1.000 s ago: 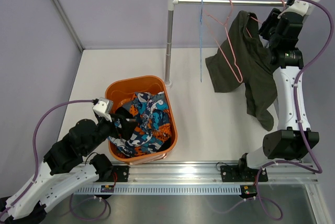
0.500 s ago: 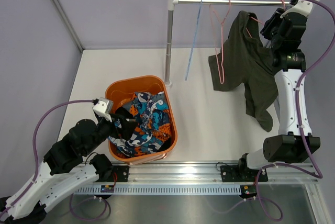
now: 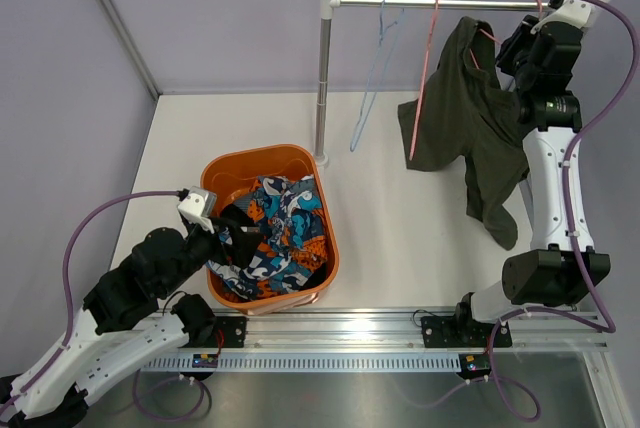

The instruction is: Remove the shorts from the hanger

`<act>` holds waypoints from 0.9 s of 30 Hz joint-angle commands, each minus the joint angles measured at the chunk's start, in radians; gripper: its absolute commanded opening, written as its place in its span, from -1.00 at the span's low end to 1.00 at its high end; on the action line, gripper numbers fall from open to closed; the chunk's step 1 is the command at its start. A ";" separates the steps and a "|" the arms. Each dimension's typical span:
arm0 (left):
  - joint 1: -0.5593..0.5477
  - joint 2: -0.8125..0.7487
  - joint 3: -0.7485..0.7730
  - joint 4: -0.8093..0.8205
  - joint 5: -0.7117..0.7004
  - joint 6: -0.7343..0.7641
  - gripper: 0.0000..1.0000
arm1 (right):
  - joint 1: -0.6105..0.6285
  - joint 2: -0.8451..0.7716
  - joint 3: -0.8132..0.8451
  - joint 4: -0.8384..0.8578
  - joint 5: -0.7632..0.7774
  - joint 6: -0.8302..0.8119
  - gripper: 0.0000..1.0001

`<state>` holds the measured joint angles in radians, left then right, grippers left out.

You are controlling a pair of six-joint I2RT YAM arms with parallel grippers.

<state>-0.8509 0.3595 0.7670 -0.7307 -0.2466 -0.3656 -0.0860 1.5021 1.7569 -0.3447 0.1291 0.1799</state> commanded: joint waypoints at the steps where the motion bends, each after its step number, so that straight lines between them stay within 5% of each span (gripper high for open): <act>1: -0.007 -0.010 -0.002 0.040 0.007 0.014 0.98 | -0.003 0.018 0.030 0.001 -0.028 -0.005 -0.27; 14: -0.008 -0.004 -0.002 0.040 0.009 0.014 0.98 | -0.003 0.012 0.024 0.015 -0.020 -0.010 -0.42; 21: -0.010 -0.002 -0.003 0.040 0.009 0.014 0.98 | -0.003 0.012 0.035 0.013 -0.011 -0.016 -0.83; 27: -0.010 0.007 -0.003 0.040 0.010 0.016 0.98 | -0.001 -0.020 0.090 -0.010 0.011 -0.004 -0.96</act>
<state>-0.8562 0.3599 0.7631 -0.7307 -0.2466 -0.3656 -0.0860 1.5196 1.7744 -0.3614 0.1165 0.1635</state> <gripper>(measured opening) 0.988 0.110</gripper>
